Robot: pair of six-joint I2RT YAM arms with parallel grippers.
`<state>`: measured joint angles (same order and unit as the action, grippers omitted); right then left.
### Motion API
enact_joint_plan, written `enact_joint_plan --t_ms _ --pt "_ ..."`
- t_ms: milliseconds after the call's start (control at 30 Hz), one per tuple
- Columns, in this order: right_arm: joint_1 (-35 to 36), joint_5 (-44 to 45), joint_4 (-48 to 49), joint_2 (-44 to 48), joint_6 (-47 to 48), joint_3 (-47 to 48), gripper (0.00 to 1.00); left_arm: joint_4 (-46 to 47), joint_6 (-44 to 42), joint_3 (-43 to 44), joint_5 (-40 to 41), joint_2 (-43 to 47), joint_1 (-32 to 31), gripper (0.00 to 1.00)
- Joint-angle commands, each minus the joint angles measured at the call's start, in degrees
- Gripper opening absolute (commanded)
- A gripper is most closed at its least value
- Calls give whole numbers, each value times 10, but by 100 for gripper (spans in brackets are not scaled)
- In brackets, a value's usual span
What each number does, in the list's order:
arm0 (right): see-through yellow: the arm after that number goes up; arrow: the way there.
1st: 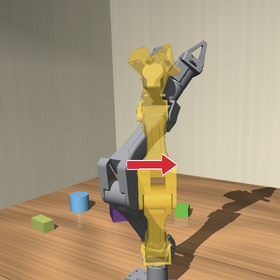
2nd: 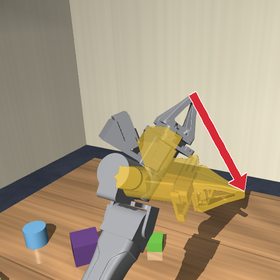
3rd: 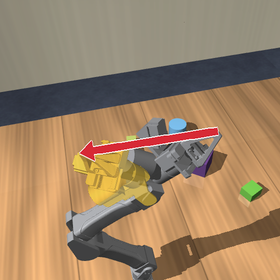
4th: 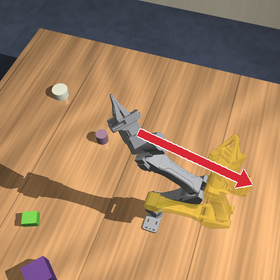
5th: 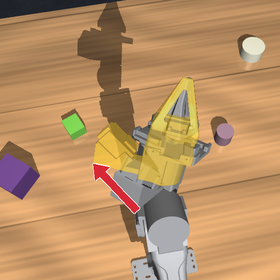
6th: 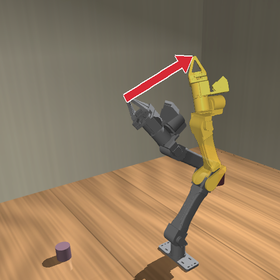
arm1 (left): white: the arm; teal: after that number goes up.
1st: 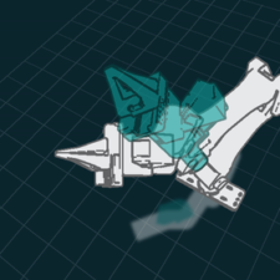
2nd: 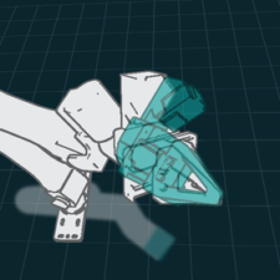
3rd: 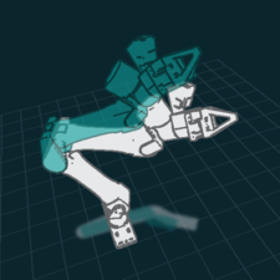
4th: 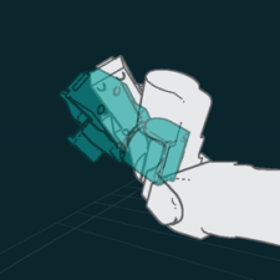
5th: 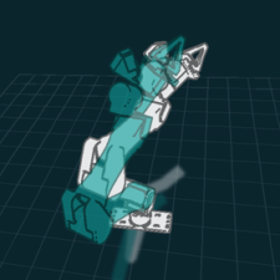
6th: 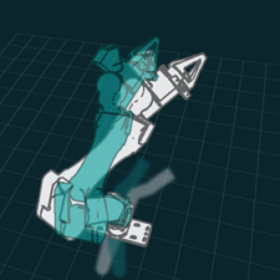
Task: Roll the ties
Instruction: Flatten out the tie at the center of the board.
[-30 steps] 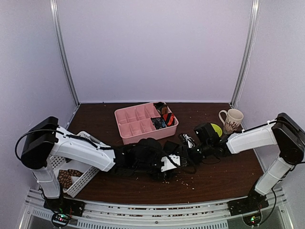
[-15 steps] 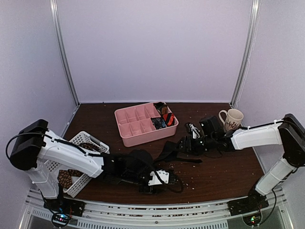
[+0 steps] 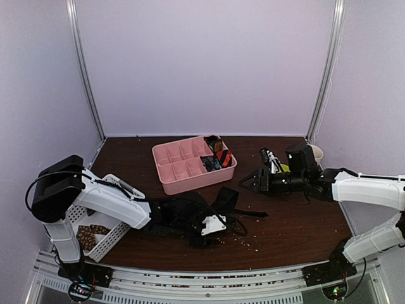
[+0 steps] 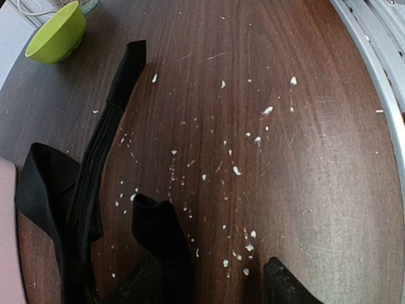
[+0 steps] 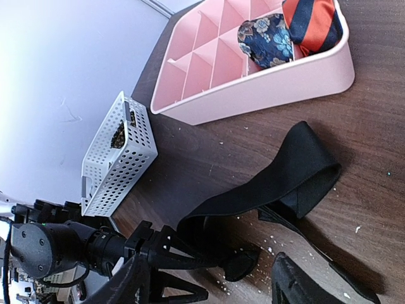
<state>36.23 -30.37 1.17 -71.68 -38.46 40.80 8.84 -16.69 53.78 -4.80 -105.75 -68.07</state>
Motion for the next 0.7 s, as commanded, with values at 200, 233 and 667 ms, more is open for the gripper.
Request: enact_joint_plan --t_ms 200,233,667 --pt "-13 3 -11 14 7 -21 66 22 29 47 -27 -78 34 51" --pt "-15 4 -14 16 8 -21 66 12 29 55 -27 -85 35 48" --pt "-36 -49 15 110 33 -82 72 1 38 22 -141 223 43 0"
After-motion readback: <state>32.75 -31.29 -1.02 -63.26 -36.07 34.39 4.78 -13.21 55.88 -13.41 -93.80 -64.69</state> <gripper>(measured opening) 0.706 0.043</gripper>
